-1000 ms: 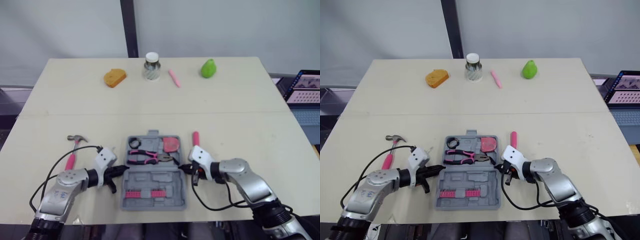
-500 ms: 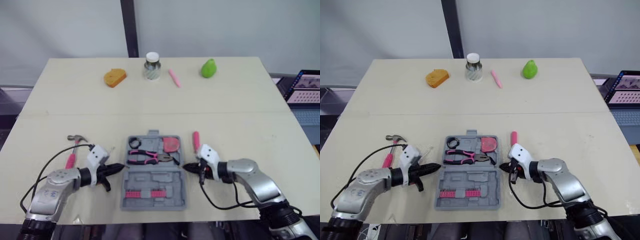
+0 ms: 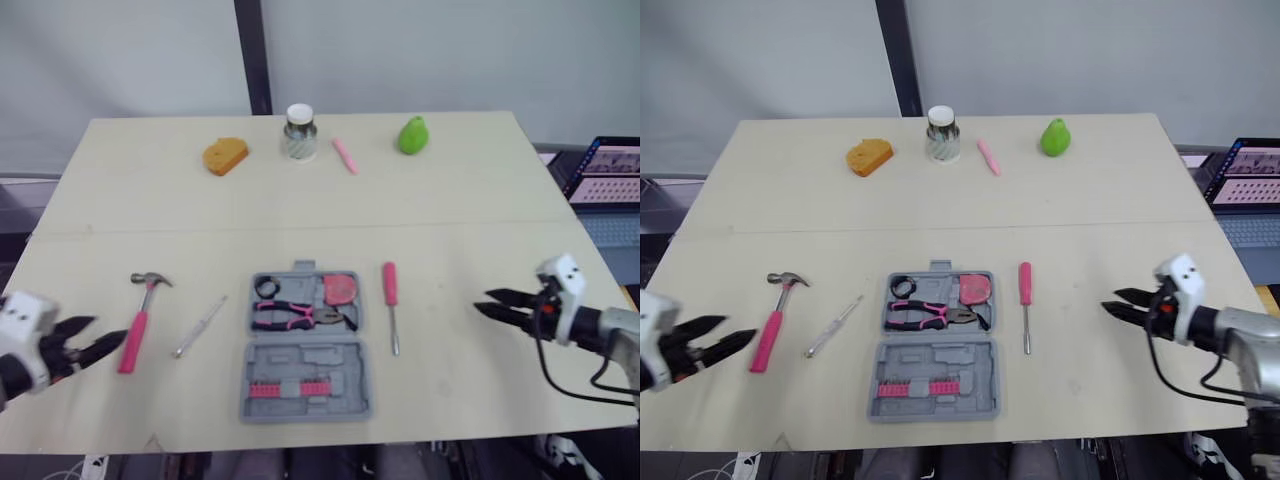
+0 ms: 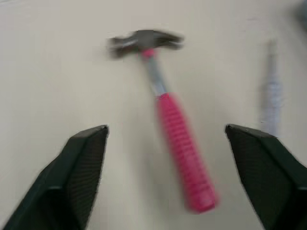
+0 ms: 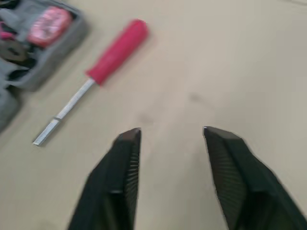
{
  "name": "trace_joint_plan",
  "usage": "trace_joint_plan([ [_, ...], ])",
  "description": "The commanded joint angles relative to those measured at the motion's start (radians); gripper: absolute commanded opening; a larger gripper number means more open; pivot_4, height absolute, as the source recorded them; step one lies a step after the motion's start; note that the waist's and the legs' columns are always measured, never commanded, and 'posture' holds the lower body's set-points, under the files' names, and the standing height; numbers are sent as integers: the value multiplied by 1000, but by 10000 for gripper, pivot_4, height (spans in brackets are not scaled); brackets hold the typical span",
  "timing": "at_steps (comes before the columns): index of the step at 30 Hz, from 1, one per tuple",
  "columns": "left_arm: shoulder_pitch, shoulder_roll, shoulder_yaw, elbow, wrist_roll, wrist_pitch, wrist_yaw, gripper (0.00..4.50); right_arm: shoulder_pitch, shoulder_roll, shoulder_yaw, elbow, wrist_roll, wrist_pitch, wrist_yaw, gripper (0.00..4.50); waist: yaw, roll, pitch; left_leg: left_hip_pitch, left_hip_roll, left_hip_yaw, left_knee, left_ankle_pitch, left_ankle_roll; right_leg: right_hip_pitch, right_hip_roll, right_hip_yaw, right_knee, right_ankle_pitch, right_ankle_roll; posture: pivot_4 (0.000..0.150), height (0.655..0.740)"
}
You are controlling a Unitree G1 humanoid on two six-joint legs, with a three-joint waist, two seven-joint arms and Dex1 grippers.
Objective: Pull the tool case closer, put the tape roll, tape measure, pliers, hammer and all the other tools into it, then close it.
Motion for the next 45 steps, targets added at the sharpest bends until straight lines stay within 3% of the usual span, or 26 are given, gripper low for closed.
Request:
trace_joint_plan([
  [1,17,-22,109,60,7,-95,49,45000,-17,-15,-49,92,-8,-83,4,42725,-4,0,0,0,0,0,0,0,0,0,0,0,0,0,0,1500,7400],
  [2,27,-26,122,77,10,-110,55,45000,-16,-13,-50,98,-4,-88,11,44451,-4,0,0,0,0,1,0,0,0,0,0,0,0,0,0,1500,7400],
  [14,37,-20,87,88,-1,-145,54,45000,0,11,-59,-5,38,-50,-17,44451,-13,0,0,1,0,1,0,-1,0,0,-1,0,0,1,1,1500,7400],
  [21,19,-42,-41,-116,-47,-110,5,45000,-20,5,-12,-326,188,123,13,44451,-15,0,0,1,1,1,1,-1,-1,0,-1,0,1,1,2,1500,7400],
  [25,-12,-74,-137,-209,-74,-111,-19,45000,-160,33,133,-552,304,247,27,44451,-18,0,0,1,2,1,1,-1,-1,0,0,1,1,1,2,1500,7400],
  [28,-39,-102,-228,-209,-39,-145,-19,45000,-249,56,239,-615,320,273,48,44451,-16,0,0,1,3,1,0,-2,-2,0,1,0,1,1,2,1500,7400],
  [37,-123,-157,-401,-69,75,-283,-1,45000,-404,122,426,-635,265,221,105,44451,-5,-1,-1,-1,1,1,5,-4,0,0,0,0,1,2,3,1500,7400],
  [45,-181,-189,-462,58,130,-390,6,45000,-415,132,453,-612,218,177,115,44451,-9,-2,-1,-1,1,2,5,-5,1,0,0,0,1,2,4,1500,7400],
])
